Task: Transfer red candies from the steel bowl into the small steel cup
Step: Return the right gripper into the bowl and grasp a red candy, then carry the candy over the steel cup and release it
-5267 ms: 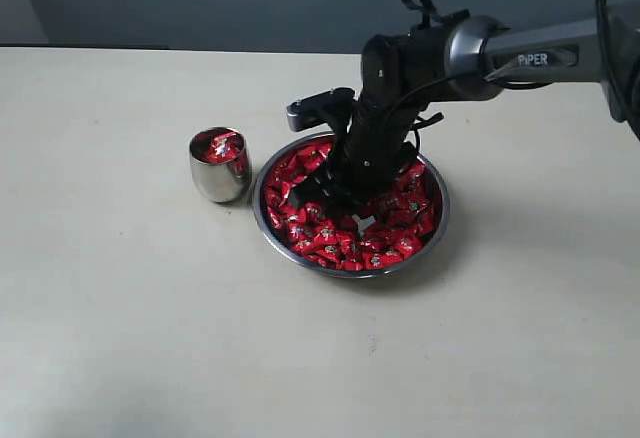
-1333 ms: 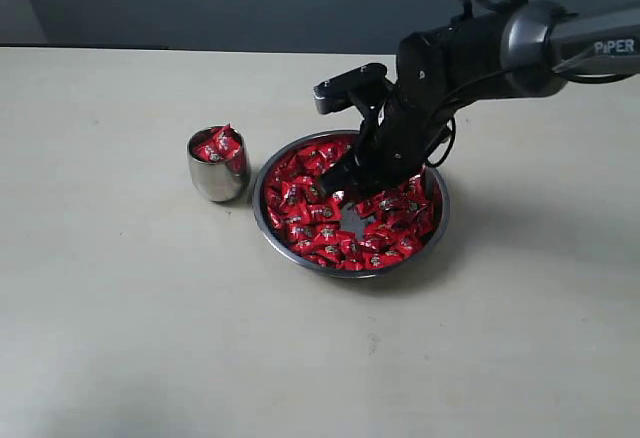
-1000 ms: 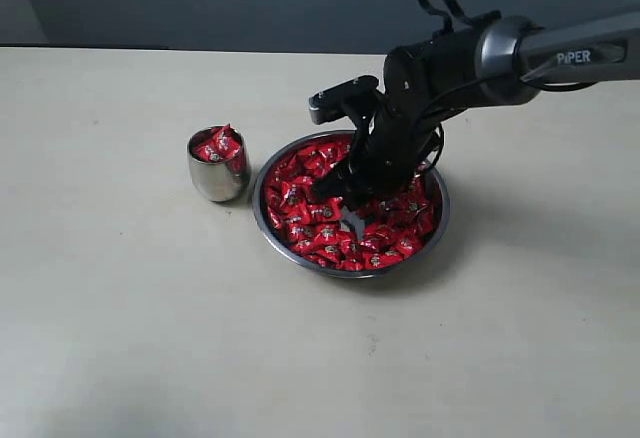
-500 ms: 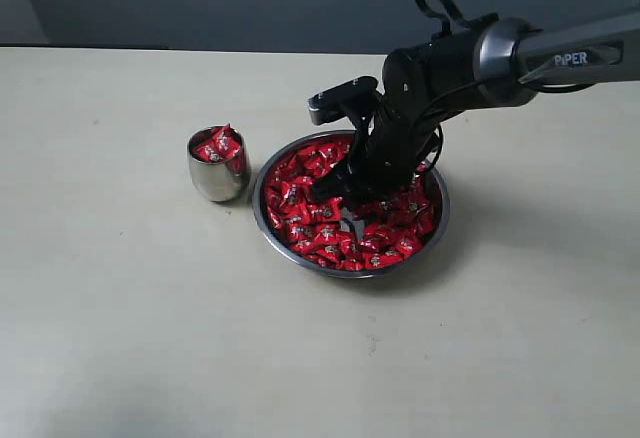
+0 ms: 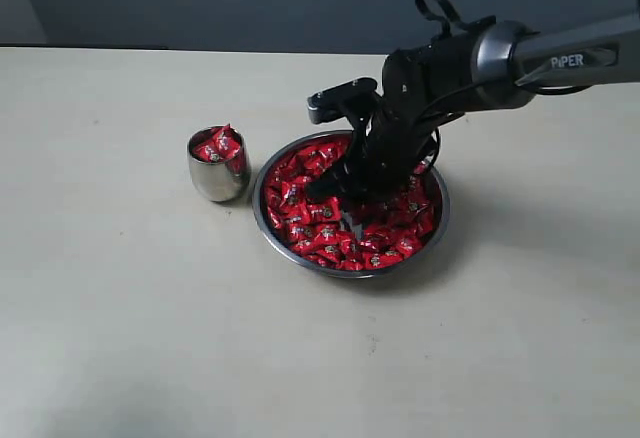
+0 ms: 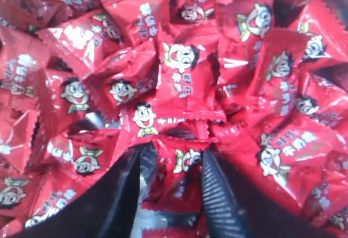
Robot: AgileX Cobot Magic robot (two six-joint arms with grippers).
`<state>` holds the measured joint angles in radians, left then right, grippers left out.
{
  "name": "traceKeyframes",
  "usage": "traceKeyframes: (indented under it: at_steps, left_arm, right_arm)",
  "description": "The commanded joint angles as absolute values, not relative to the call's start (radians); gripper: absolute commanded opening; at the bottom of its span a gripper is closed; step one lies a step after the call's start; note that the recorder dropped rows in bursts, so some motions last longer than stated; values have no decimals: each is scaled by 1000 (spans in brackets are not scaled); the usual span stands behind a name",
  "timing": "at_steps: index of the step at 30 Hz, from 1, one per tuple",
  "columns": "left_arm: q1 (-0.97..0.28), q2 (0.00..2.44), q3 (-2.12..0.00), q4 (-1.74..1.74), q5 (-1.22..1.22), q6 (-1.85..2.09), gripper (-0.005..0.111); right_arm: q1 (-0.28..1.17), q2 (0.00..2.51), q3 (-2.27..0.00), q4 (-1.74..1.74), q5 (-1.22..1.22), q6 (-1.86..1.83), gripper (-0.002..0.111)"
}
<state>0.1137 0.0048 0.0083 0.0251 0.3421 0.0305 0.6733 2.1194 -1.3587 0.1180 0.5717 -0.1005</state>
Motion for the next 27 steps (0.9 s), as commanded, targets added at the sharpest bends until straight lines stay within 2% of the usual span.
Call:
traceKeyframes:
  at_steps: [1, 3, 6, 7, 13, 20, 27]
  left_arm:
    - [108, 0, 0, 27, 336, 29, 0]
    - [108, 0, 0, 27, 336, 29, 0]
    - [108, 0, 0, 27, 336, 29, 0]
    - [108, 0, 0, 27, 336, 29, 0]
    - [108, 0, 0, 27, 336, 29, 0]
    - [108, 0, 0, 27, 336, 29, 0]
    - [108, 0, 0, 27, 336, 29, 0]
  right_arm:
    - [668, 2137, -1364, 115, 560, -103, 38]
    - [668, 2137, -1364, 93, 560, -103, 31]
    - [668, 2129, -1364, 77, 579, -103, 5]
    - [668, 2120, -1364, 79, 587, -101, 2]
    - [668, 1991, -1364, 79, 670, -101, 2]
    - [714, 1893, -1386, 121, 629, -112, 2]
    - [821, 1968, -1598, 124, 598, -131, 2]
